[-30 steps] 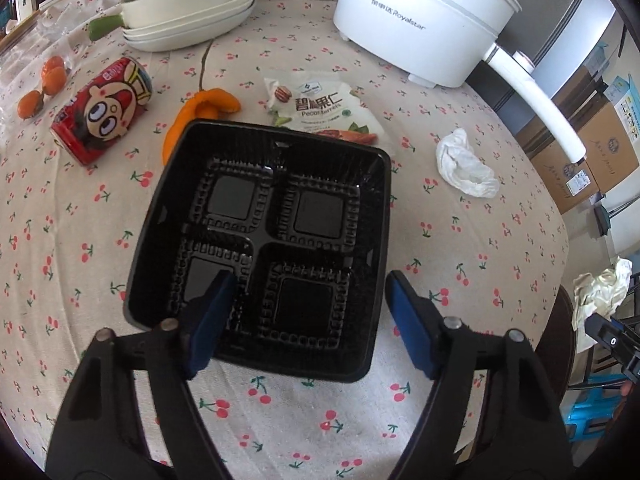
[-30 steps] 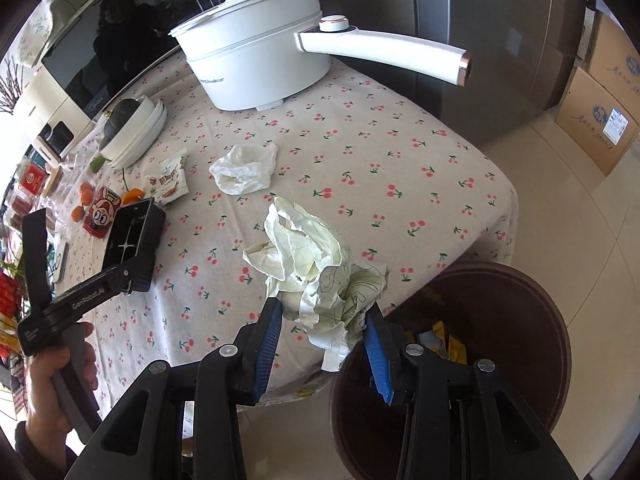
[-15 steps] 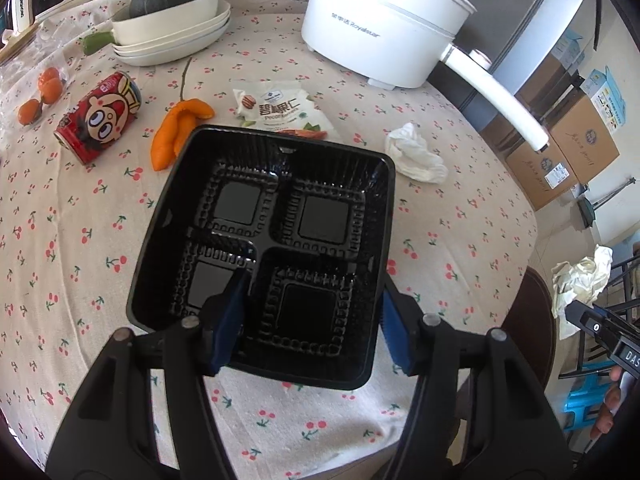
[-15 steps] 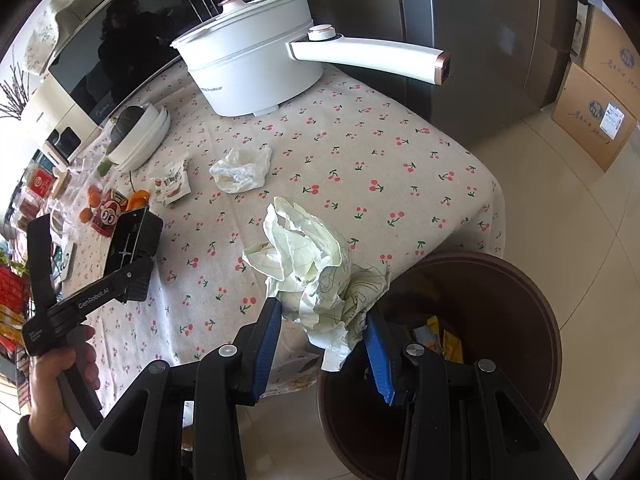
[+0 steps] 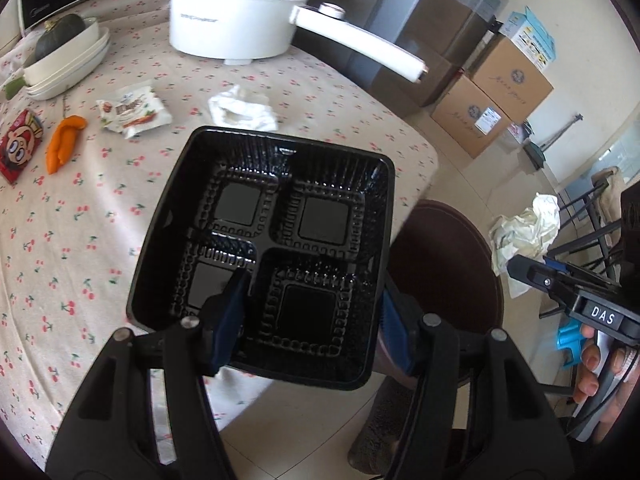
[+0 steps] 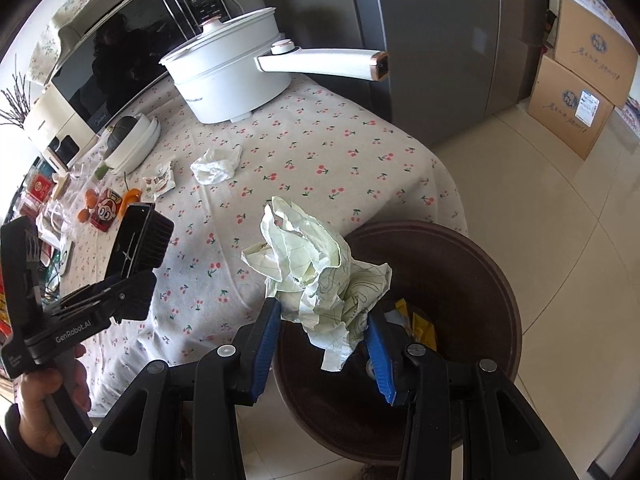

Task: Collect trash
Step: 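Carry tray and bag over the brown bin and open both tools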

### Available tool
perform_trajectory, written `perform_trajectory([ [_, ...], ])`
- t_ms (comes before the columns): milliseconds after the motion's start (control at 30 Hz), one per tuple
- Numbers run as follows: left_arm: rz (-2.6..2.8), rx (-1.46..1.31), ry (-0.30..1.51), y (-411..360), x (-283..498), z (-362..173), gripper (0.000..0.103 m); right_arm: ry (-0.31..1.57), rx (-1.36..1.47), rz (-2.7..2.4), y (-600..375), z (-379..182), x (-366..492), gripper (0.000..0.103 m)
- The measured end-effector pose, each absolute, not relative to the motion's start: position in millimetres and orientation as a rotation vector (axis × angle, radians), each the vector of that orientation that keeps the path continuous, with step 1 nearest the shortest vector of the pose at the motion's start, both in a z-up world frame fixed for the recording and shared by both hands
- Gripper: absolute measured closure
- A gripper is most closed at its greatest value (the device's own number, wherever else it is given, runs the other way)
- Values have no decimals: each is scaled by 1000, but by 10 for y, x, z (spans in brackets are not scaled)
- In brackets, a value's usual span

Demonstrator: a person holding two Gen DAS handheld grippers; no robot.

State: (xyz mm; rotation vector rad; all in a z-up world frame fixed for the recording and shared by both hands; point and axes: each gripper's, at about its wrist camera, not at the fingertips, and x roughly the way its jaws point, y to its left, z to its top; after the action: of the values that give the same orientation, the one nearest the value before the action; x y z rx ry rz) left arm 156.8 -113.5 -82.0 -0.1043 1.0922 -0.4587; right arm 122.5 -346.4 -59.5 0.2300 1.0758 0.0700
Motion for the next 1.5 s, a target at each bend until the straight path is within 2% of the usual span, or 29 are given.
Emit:
perform_trajectory([
  [567,-716,-3,1117,-2300,1269,-1039,40,1130,292,-118,-4505,-951,648,59],
  [633,-710,-5,1128,-2343,1283,-1069,30,1134,301,-132,-4582,-972,606,59],
  [667,-685,5,1131,-2362,1287,-1080,12,1135,306,-136,-4609,-982,607,58],
  [700,-658,23,1125,-2373,1277,-1077,1,1134,311,-138,-4630,-983,601,58],
  [1167,-530,50,1091,-1915,1359,-976,1,1126,302,-100,-4441,-924,704,55],
  [1267,-508,38,1092,-1793,1375,-953,1,1095,325,-73,-4388,-875,725,50],
  [1333,-491,33,1095,-1707,1390,-941,1,1069,339,-59,-4355,-827,744,28],
  [1400,-477,28,1094,-1621,1398,-925,1,1060,341,-58,-4318,-798,757,21],
  [1500,-459,24,1091,-1505,1411,-903,1,1073,337,-56,-4248,-787,804,20],
])
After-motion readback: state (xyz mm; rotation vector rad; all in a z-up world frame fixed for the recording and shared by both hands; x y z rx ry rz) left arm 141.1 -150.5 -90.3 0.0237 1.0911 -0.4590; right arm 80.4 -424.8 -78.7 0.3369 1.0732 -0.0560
